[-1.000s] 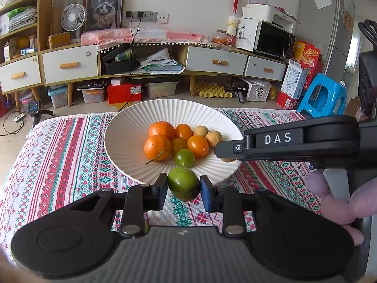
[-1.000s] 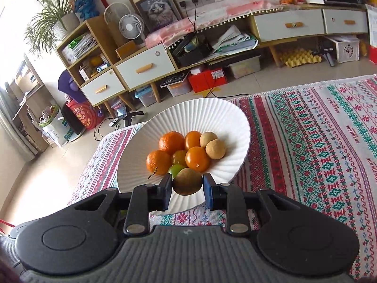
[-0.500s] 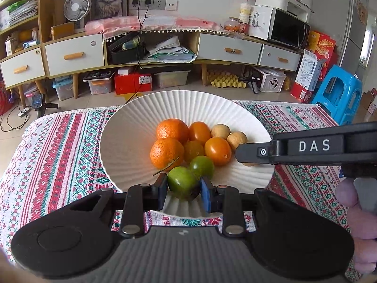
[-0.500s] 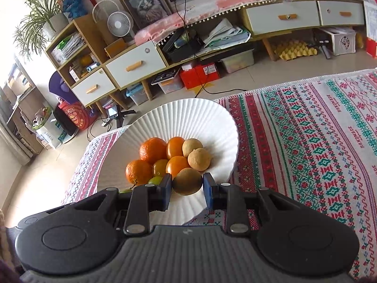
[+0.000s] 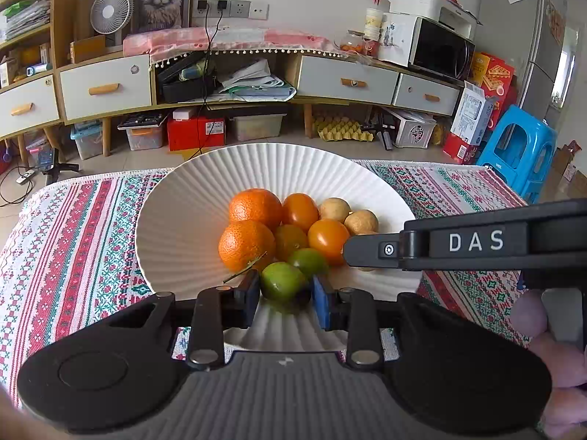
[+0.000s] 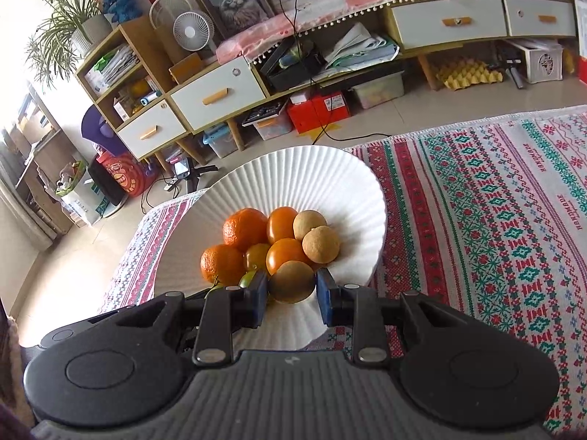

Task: Organize fruits
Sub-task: 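Carry the held apple and kiwi up and over the white bowl, then open the left tool while the right tool opens, dropping both fruits into the bowl, then move both open tools back toward the remaining fruit on the cloth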

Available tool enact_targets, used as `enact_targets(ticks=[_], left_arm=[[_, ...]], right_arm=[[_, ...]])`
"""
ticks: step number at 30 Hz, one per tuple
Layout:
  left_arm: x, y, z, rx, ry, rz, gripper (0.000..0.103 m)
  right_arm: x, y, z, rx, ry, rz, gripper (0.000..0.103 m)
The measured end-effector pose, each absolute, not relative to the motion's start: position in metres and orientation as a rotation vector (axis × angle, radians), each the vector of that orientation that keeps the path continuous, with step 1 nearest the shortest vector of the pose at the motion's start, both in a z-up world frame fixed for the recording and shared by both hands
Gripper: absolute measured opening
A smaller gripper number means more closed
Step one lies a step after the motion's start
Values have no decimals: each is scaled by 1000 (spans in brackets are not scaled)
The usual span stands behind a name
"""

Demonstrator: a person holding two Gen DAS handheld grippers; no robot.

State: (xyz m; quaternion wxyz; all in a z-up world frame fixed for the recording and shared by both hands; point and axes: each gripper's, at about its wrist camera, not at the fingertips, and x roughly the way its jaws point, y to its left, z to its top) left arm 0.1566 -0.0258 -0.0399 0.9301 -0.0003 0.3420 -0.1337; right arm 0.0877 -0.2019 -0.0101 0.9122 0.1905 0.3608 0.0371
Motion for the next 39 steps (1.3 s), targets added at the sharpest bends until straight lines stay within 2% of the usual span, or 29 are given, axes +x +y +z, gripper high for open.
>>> enact_targets(ticks=[4, 14, 18, 25, 30, 39], left_arm=[[155, -26, -39, -1, 697, -276, 38], [143, -20, -29, 7, 678, -283, 59], [134, -19, -24, 17, 677, -288, 64], [114, -15, -17, 33, 675, -297, 71], [100, -11, -12, 35, 678, -290, 83], [76, 0, -20, 6, 700, -271, 99]], right_arm=[[88, -202, -9, 396, 741, 73, 27], [78, -204, -3, 411, 725, 70, 40], [69, -204, 2, 420, 715, 72, 49], [52, -204, 10, 405, 698, 73, 56], [40, -204, 14, 390, 680, 74, 64], [21, -192, 2, 267, 700, 118, 80]])
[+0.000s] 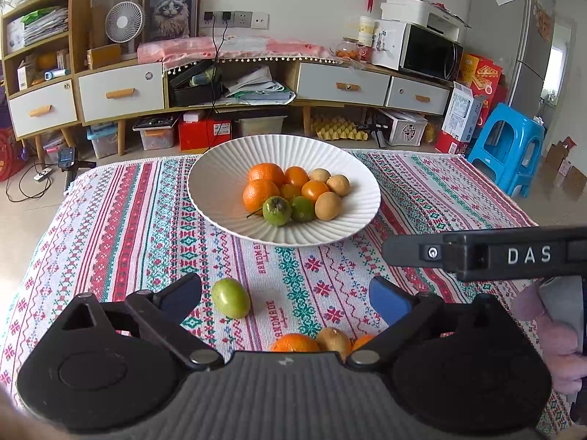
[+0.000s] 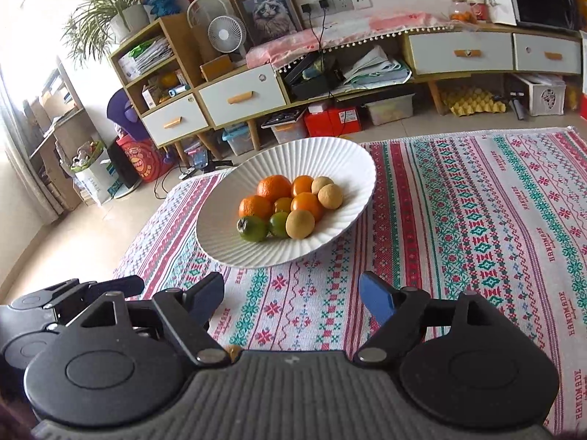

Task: Organize fruits
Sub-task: 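Move both open tools back toward the remaining fruit on the cloth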

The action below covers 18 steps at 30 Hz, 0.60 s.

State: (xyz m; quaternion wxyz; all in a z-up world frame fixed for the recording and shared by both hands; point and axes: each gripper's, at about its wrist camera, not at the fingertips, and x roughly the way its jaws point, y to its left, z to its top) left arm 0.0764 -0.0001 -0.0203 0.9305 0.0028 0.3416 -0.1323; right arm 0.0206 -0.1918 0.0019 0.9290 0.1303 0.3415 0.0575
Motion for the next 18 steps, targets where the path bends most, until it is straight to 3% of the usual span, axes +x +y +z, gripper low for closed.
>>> enact_targets(ticks=[18], left_arm=[[38, 17, -57, 83, 738, -276, 101]], right_arm=[[-8, -182, -15, 113, 703, 94, 98]])
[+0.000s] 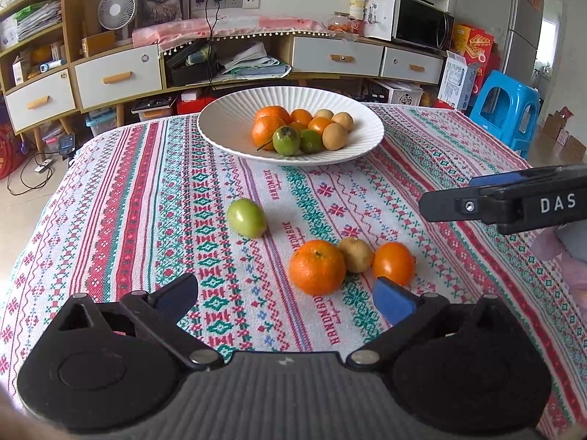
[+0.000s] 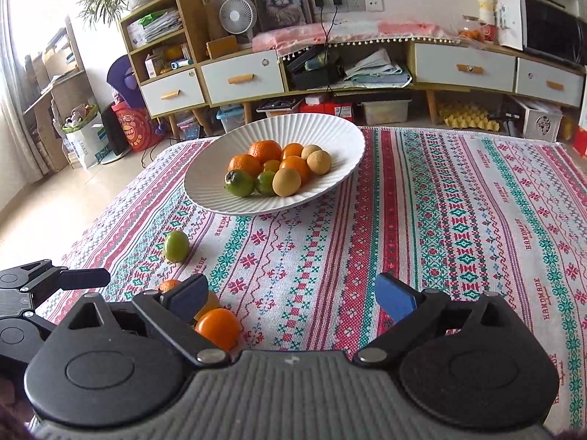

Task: Organize fruits
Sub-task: 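Move both open tools back toward the remaining fruit on the cloth, then grasp a large orange with the left tool while the right tool grasps a small orange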

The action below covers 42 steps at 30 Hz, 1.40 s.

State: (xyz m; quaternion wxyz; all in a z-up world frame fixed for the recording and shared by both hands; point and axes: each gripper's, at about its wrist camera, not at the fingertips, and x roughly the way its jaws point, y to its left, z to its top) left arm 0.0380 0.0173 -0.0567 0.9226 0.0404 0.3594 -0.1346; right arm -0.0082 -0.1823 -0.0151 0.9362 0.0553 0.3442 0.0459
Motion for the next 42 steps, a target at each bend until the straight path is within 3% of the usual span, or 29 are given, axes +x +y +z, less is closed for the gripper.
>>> enact_targets(ticks=[25, 28, 34, 36, 39, 42], left_arm=[[43, 9, -76, 106, 668, -329, 100], [42, 9, -75, 98, 663, -349, 93], [40, 7, -71, 98, 649, -395, 64], [39, 5, -70, 106, 645, -406, 50], [37, 3, -69, 121, 636, -409, 38], [36, 3, -68, 129, 635, -405, 38]], right_arm=[[-33, -163, -53, -107, 723, 134, 103], [-34, -161, -53, -113, 716, 138, 103], [-32, -154, -53, -117, 711, 149, 103], [-32, -151, -53, -123, 708, 157, 103], [-33, -146, -53, -139, 700, 169, 103], [-32, -142, -53, -159, 692, 177, 102]])
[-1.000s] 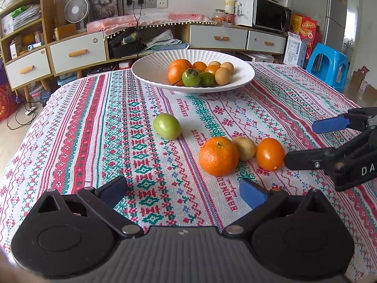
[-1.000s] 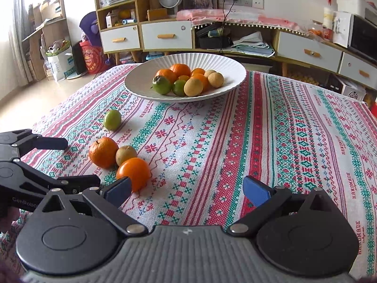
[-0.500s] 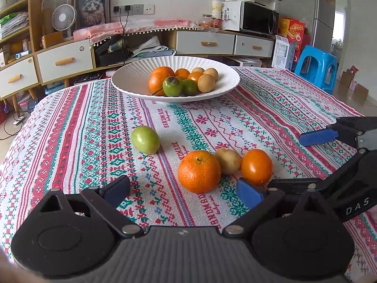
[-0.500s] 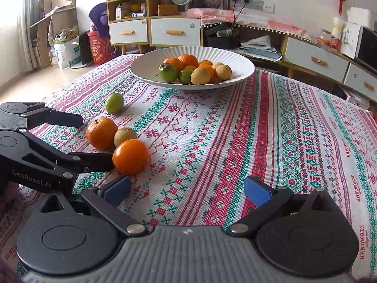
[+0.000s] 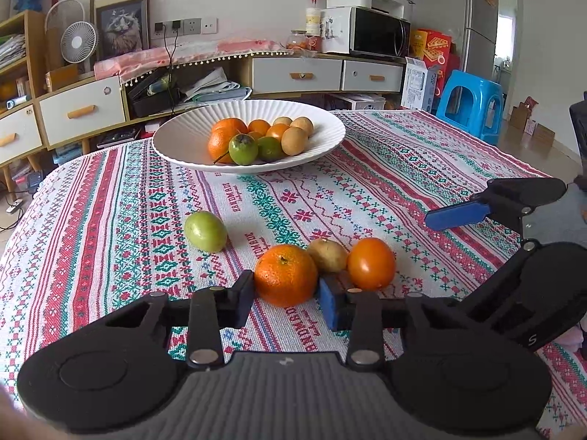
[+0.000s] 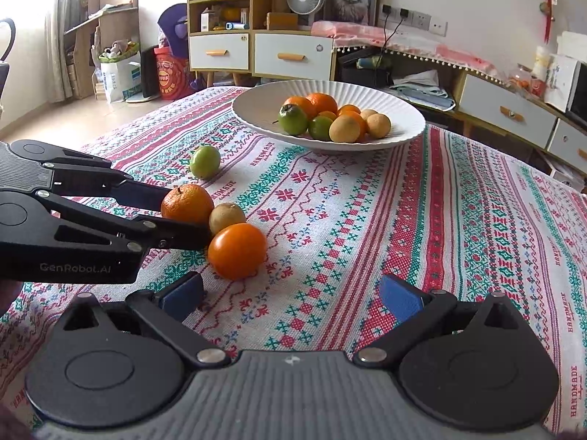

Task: Organize fruits
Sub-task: 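Grasp a large orange with the left tool while the right tool grasps a small orange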

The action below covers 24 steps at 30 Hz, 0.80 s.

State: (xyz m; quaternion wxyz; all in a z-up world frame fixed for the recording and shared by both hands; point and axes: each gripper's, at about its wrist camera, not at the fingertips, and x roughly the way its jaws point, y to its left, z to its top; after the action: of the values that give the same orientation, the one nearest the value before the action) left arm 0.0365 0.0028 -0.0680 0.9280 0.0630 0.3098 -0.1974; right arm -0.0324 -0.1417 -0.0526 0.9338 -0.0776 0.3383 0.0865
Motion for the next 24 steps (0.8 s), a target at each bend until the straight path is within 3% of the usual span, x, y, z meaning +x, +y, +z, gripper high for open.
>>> enact_targets(ticks=[4, 14, 21, 24], left_arm=[[36, 3, -67, 146, 637, -394, 38], [40, 8, -65, 129, 660, -362, 38], [41, 10, -64, 123, 674, -357, 38], [42, 9, -63, 122, 679, -360, 38]], right_arm=[[-30, -137, -52, -174, 683, 184, 99], [-24, -124, -47, -214, 684, 235, 72], [-22, -122, -44, -196, 690, 257, 37], [-20, -123, -43, -176, 701, 260, 30]])
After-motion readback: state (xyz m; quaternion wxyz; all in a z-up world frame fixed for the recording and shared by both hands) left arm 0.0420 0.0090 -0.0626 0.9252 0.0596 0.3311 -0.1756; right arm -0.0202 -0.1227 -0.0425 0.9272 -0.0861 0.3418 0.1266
